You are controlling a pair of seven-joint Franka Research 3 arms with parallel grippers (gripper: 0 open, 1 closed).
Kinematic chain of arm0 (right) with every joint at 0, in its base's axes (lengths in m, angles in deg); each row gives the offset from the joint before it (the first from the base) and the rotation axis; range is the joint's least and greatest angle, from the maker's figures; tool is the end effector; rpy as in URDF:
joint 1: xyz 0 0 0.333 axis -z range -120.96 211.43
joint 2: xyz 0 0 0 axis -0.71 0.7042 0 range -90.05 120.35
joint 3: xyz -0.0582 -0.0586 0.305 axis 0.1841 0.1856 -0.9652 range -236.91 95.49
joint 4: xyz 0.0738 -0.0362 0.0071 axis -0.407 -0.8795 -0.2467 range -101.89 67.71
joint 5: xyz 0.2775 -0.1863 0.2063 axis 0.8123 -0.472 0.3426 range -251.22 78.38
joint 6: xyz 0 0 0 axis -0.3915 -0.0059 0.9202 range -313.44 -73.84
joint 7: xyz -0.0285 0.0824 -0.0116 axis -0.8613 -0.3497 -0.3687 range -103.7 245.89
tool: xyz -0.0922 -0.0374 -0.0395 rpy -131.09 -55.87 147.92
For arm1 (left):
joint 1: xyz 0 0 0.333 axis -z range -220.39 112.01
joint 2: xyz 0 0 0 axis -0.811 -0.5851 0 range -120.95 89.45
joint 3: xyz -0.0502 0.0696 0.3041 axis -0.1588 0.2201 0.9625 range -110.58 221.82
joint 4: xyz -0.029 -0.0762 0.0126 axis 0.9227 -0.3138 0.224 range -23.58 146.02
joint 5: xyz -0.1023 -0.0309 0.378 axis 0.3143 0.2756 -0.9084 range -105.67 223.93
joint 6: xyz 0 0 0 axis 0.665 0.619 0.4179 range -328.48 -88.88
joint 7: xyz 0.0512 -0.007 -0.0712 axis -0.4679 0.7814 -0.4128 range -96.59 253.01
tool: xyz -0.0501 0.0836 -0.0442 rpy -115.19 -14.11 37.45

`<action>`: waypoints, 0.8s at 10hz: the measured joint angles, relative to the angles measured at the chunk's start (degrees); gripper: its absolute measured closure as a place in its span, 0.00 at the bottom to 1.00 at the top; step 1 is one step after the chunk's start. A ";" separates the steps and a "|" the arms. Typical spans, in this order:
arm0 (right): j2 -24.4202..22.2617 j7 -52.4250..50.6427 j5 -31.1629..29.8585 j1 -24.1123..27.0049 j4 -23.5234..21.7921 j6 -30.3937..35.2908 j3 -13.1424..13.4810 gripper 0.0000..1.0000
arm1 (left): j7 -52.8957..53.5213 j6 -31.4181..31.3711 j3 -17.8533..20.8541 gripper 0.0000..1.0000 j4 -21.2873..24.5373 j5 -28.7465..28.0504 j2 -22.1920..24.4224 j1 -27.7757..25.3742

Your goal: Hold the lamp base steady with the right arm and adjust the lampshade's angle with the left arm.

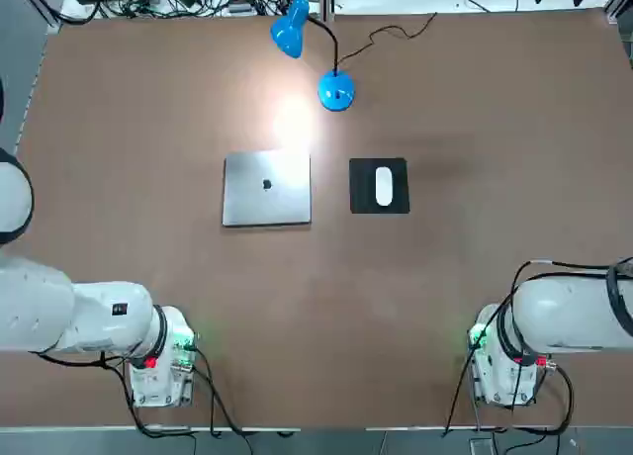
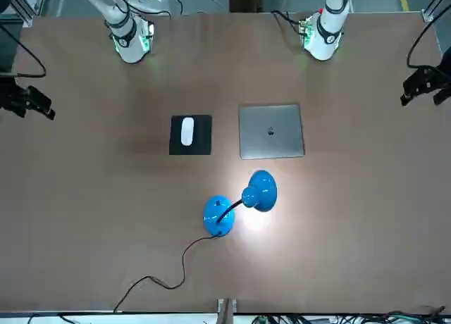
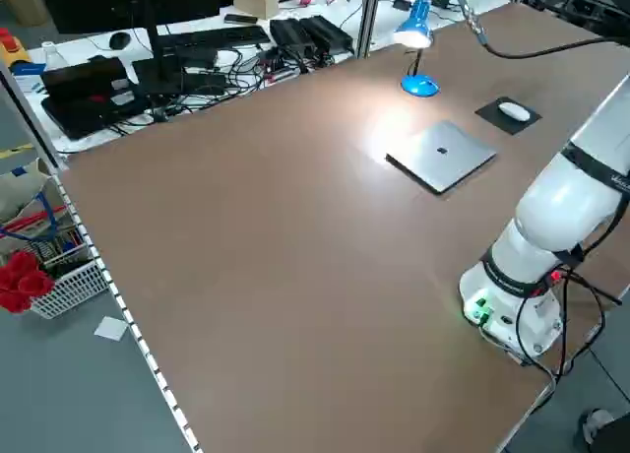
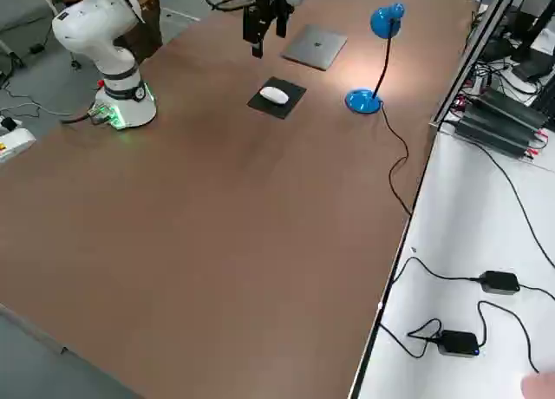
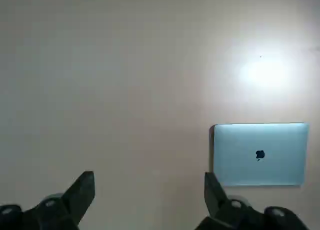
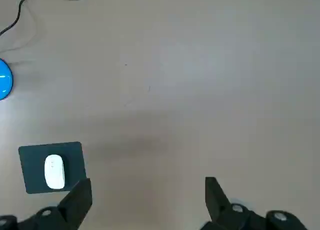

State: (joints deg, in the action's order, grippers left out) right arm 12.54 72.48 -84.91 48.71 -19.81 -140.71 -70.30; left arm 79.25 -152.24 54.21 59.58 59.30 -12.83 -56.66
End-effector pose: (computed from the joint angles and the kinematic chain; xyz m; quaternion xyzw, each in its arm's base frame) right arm 0.5420 -0.0342 0.6178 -0.9988 0.0464 -0.0044 0.0132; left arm 0.5362 0.0091 0.6511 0.9999 0.0001 0.0141 0.0005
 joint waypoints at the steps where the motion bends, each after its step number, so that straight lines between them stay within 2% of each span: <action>1: -0.24 -0.02 -0.01 0.01 0.06 0.00 -0.02 0.00 | -0.04 0.00 0.04 0.03 0.00 0.00 0.00 -0.20; 5: -1.30 -0.25 -0.01 -0.10 -0.10 0.03 -0.74 0.00 | -0.41 -0.02 0.04 0.02 -0.54 0.00 -0.17 -0.28; 7: -1.21 -0.57 0.07 -1.46 -1.18 -1.34 -3.39 0.00 | -0.57 -0.02 -0.25 0.02 -4.41 0.00 -1.95 -0.17; 8: -1.00 -0.53 0.29 -2.09 -2.64 -3.99 -6.13 0.00 | -0.52 -0.02 -0.49 0.02 -6.20 0.00 -3.37 -0.08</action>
State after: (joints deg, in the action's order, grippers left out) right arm 11.54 71.95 -84.62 46.62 -22.45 -144.69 -76.43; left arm 78.72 -152.26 53.73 53.38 59.30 -16.20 -56.73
